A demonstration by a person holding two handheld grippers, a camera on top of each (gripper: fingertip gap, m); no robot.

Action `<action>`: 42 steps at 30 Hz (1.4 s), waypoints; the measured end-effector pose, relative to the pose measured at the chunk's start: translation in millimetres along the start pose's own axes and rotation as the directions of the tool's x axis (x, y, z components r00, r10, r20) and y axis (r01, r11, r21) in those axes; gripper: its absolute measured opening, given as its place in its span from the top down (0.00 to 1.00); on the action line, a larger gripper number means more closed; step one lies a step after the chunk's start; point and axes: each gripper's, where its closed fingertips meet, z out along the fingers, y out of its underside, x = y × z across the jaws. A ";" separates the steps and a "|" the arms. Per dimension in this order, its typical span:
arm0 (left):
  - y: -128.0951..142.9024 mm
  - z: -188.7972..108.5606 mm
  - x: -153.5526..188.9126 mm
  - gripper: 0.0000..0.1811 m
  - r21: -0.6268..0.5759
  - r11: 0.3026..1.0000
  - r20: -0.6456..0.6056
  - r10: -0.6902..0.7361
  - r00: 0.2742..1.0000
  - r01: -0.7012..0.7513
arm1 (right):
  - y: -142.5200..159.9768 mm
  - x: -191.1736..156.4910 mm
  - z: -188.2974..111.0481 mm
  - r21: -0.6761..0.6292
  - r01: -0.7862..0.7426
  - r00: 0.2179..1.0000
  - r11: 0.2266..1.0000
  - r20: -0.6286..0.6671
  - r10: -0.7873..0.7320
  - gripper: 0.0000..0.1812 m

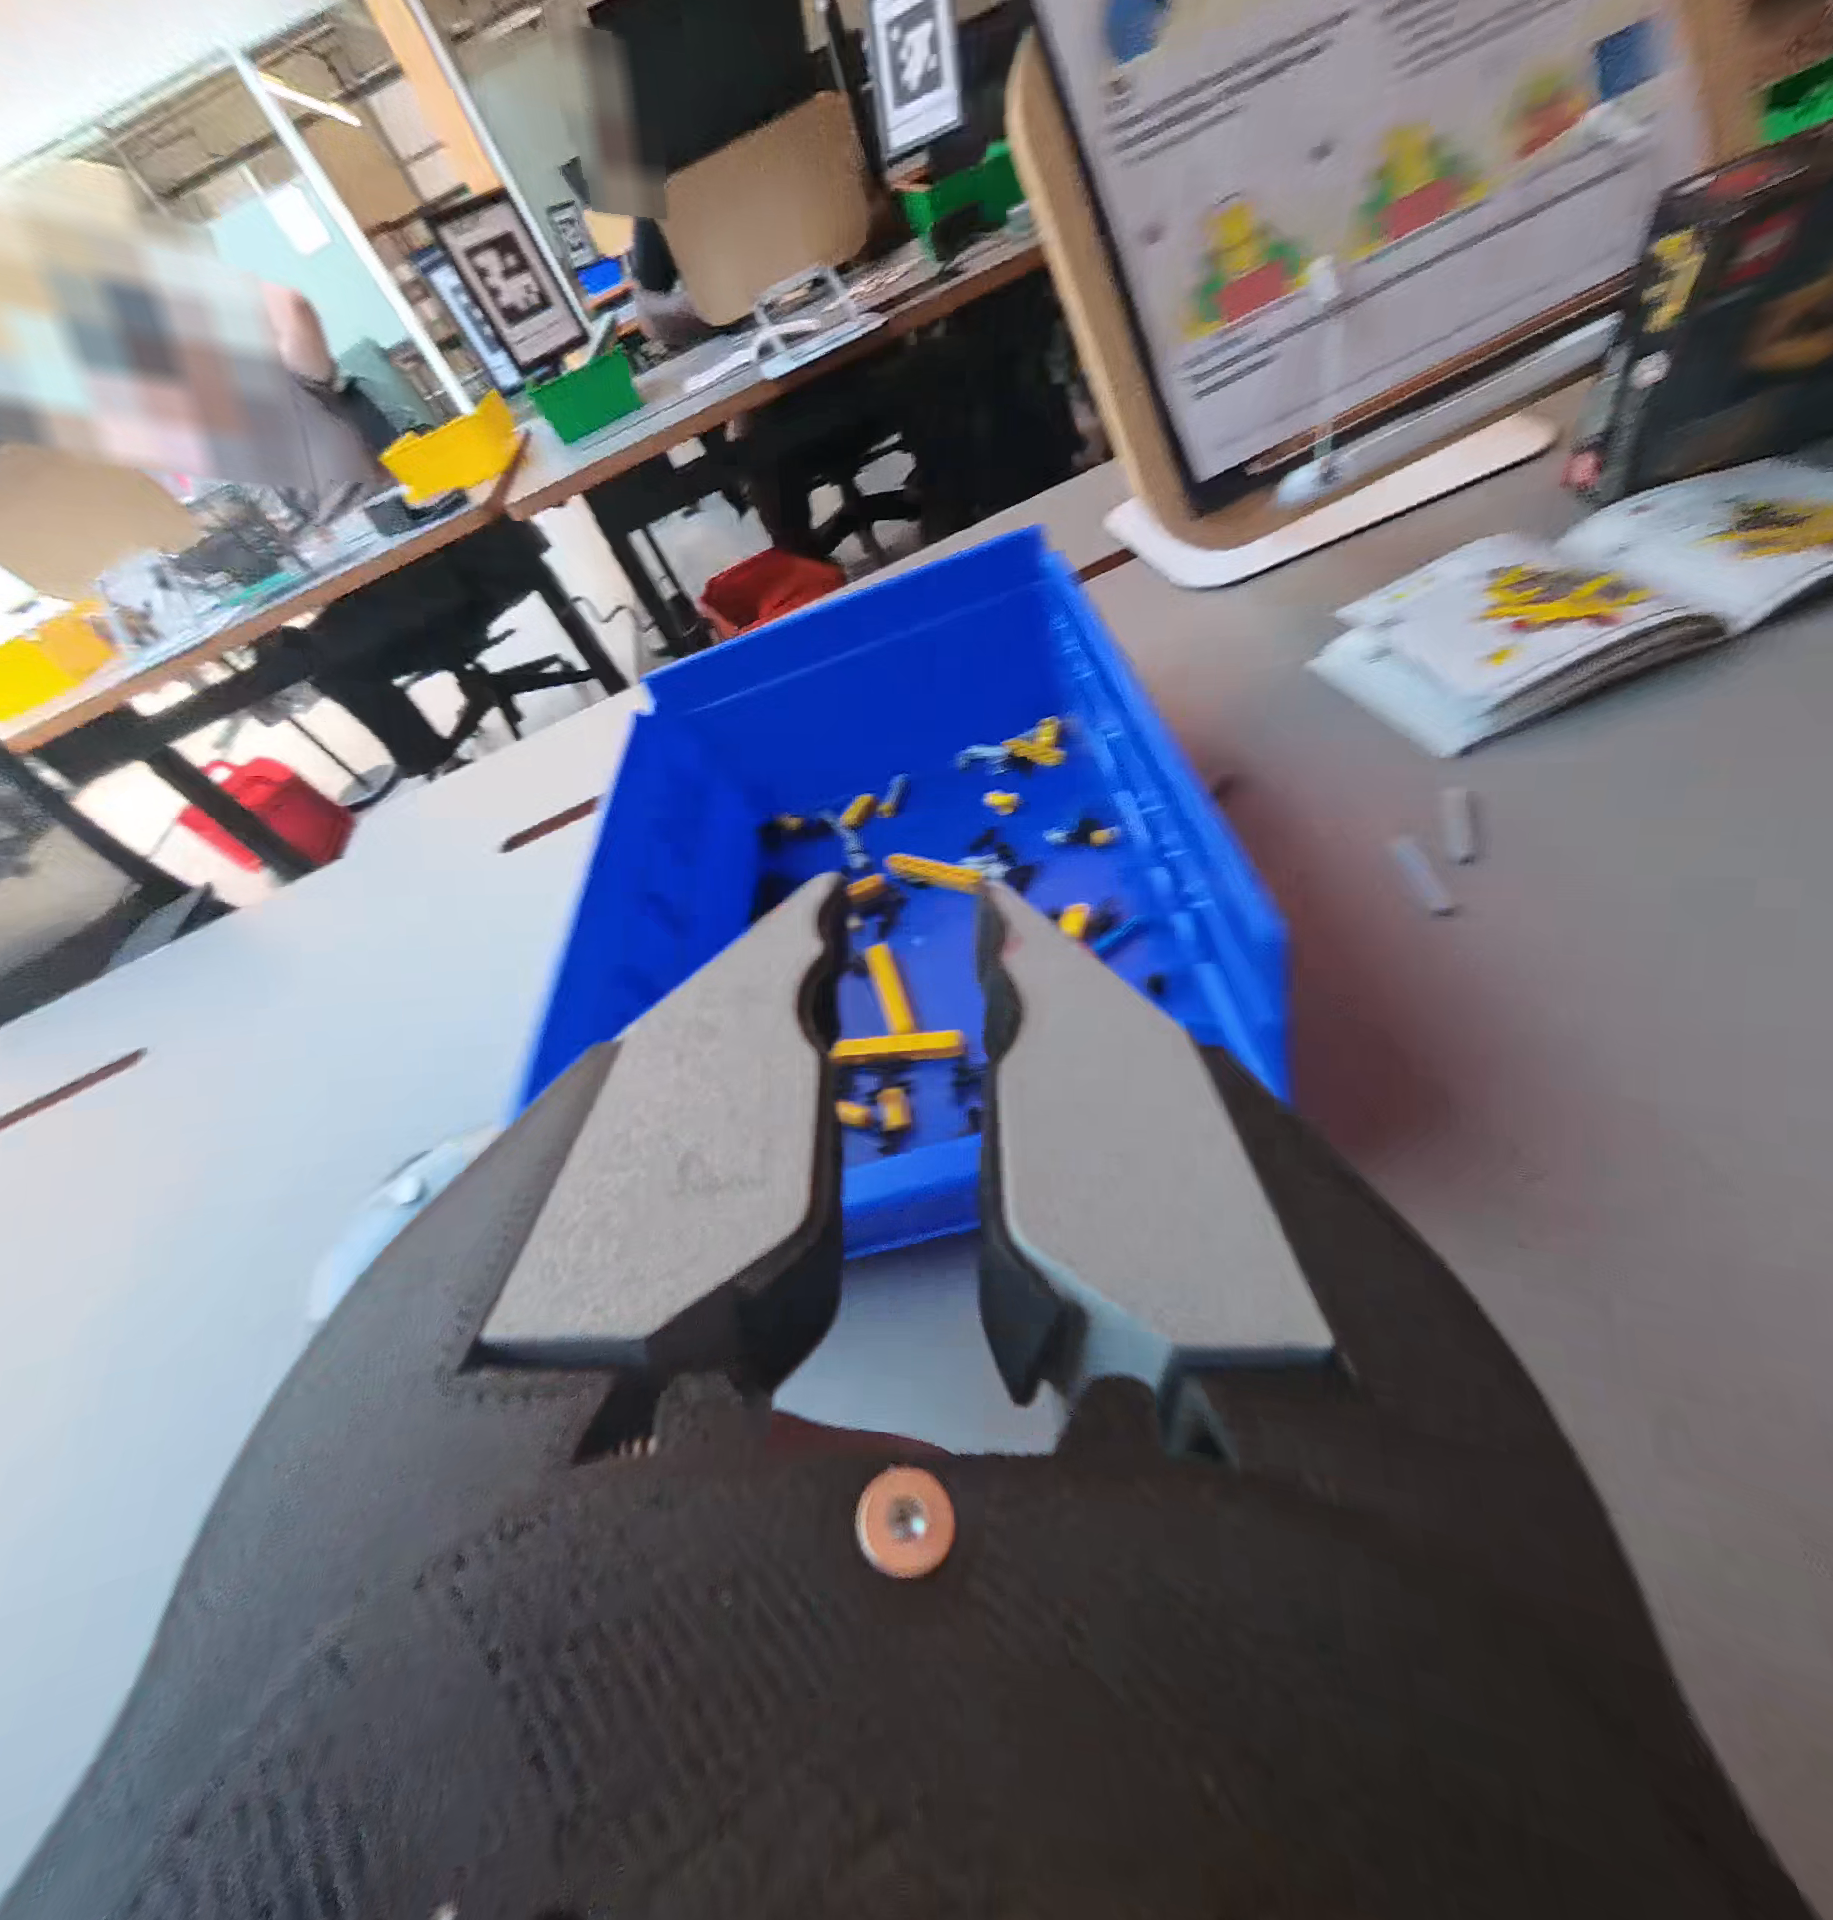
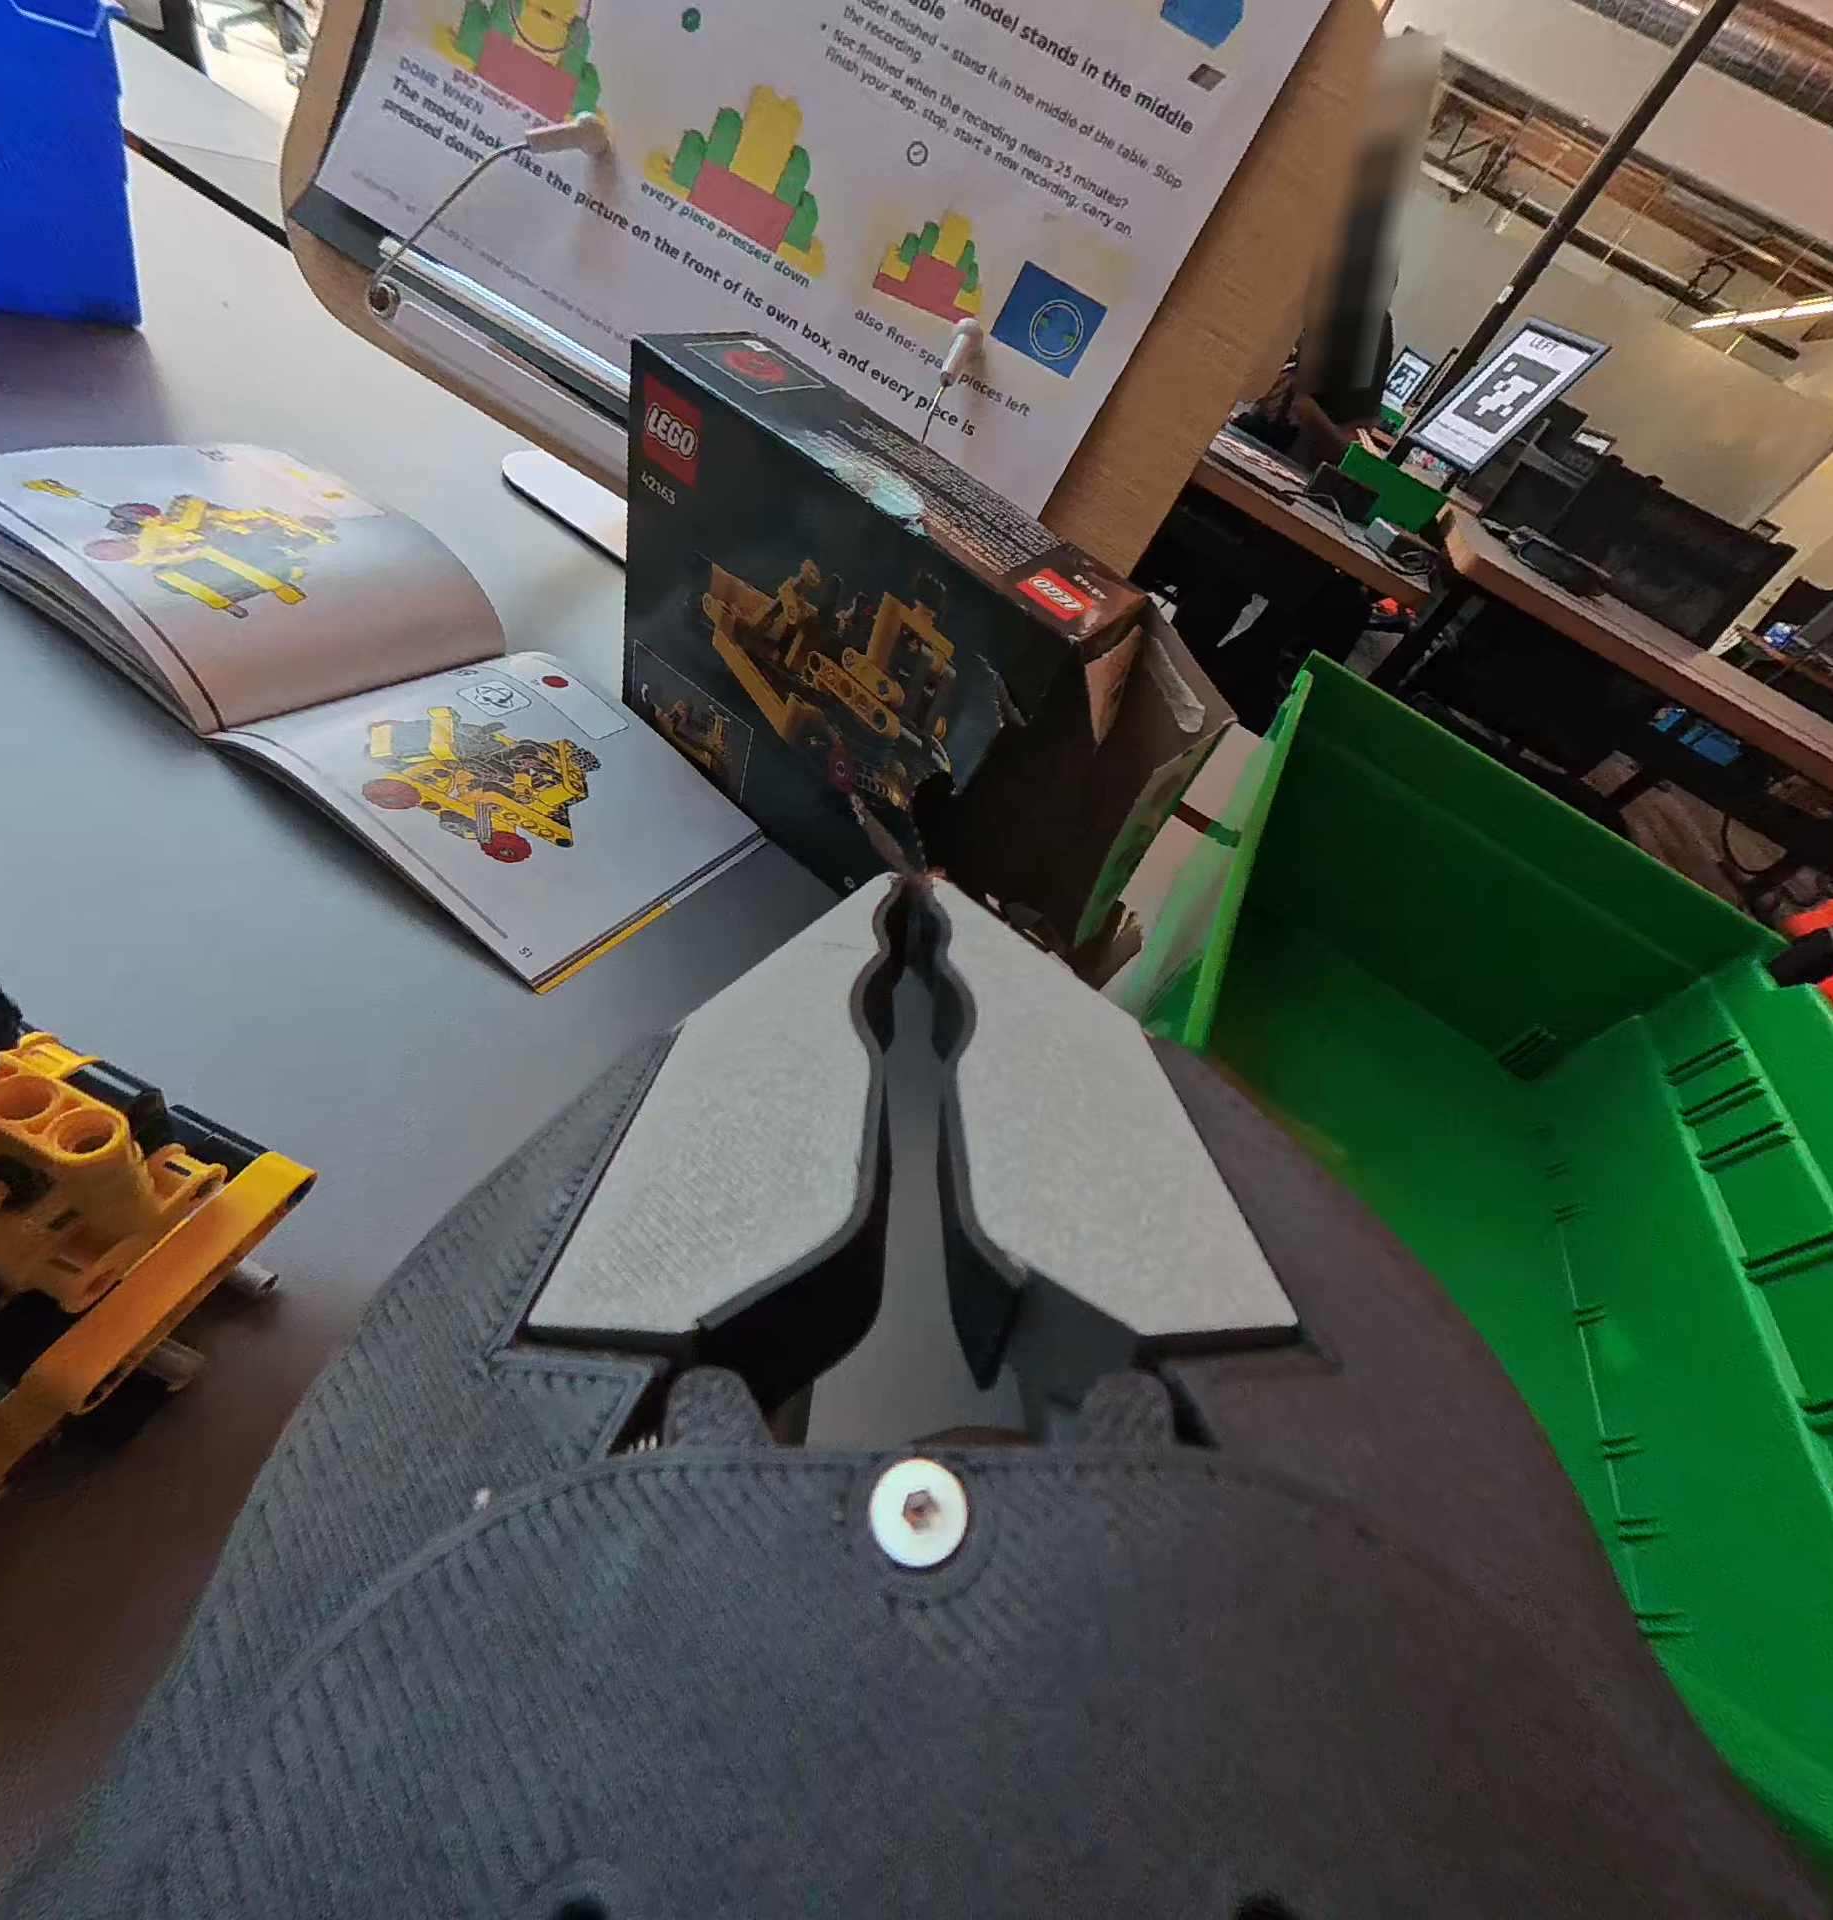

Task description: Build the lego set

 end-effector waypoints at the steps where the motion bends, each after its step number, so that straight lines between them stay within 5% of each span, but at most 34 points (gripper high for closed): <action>1: 4.7 6.3 -16.4 0.97 -0.032 0.999 -0.017 -0.003 1.000 0.003 | 1.1 -1.3 1.1 -0.006 0.002 1.000 1.000 0.004 -0.002 1.00; 4: 40.7 44.8 -25.7 0.96 -0.316 0.949 -0.232 -0.081 0.969 0.004 | 2.7 -3.2 2.6 -0.019 0.016 1.000 1.000 0.006 -0.016 1.00; 11: 118.2 94.2 -24.3 0.91 -0.750 0.611 -0.370 -0.068 0.927 -0.255 | -0.6 -5.5 -2.2 -0.003 0.014 1.000 1.000 0.019 -0.014 1.00; 24: 145.2 83.3 -7.5 0.89 -0.826 0.474 -0.403 -0.119 0.907 -0.305 | -10.5 -10.3 -6.9 0.048 -0.008 0.997 0.999 0.073 0.004 1.00; 33: 148.0 90.2 -6.1 0.98 -0.842 0.448 -0.391 -0.125 0.912 -0.300 | -17.7 -9.6 -12.8 0.080 -0.014 0.997 0.997 0.078 0.007 1.00; 40: 148.8 86.3 -8.6 0.91 -0.856 0.419 -0.381 -0.112 0.918 -0.304 | -21.9 -13.5 -14.4 0.095 0.000 0.996 0.996 0.090 -0.009 1.00; 42: 149.3 87.2 -5.6 0.98 -0.857 0.422 -0.383 -0.139 0.913 -0.295 | -23.0 -13.8 -15.1 0.099 0.002 0.996 0.995 0.090 -0.011 1.00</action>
